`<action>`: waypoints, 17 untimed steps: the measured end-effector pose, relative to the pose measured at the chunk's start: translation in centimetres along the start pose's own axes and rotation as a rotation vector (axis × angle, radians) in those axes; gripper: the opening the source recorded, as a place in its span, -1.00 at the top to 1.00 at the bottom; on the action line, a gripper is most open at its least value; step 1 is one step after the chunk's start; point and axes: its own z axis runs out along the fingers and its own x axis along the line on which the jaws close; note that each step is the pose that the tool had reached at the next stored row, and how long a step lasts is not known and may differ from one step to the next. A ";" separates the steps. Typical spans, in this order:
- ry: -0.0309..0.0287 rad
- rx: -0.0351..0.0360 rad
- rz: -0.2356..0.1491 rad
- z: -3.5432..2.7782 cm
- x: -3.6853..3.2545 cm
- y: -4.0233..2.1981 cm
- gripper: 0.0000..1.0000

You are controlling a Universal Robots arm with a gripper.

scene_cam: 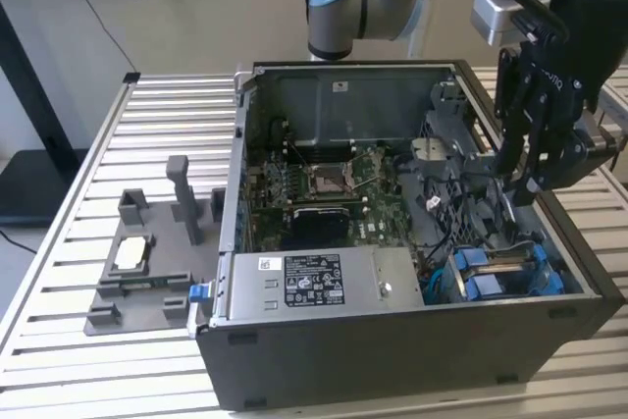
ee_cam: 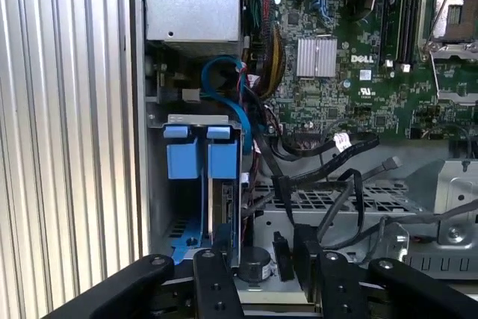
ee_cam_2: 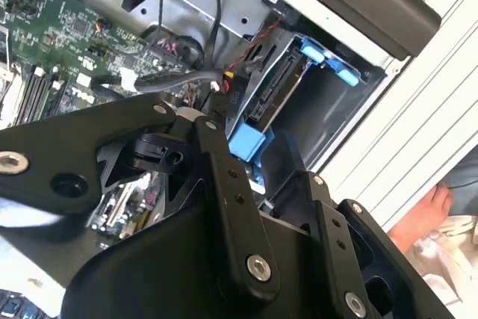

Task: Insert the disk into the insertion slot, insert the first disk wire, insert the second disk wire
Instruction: 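Insert the first disk wire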

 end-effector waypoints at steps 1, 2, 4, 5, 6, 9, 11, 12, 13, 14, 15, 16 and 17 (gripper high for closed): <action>0.0000 0.0053 0.000 0.02 -0.02 0.00 0.07; -0.0003 0.0099 -0.001 0.07 -0.03 0.00 0.07; -0.0003 0.0167 -0.001 0.23 -0.07 0.01 0.07; -0.0003 0.0195 -0.002 0.32 -0.08 0.01 0.07; -0.0009 0.0219 -0.002 0.41 -0.08 0.01 0.07; -0.0062 0.0264 -0.004 0.51 -0.07 -0.05 0.07; -0.0111 0.0268 -0.013 0.53 -0.08 -0.14 0.07; -0.0135 0.0285 -0.018 0.53 -0.08 -0.18 0.07; -0.0161 0.0312 -0.021 0.54 -0.08 -0.21 0.07; -0.0204 0.0345 -0.024 0.55 -0.08 -0.24 0.07; -0.0240 0.0368 -0.026 0.57 -0.08 -0.27 0.07; -0.0259 0.0369 -0.027 0.57 -0.08 -0.29 0.07; -0.0271 0.0370 -0.028 0.57 -0.08 -0.29 0.07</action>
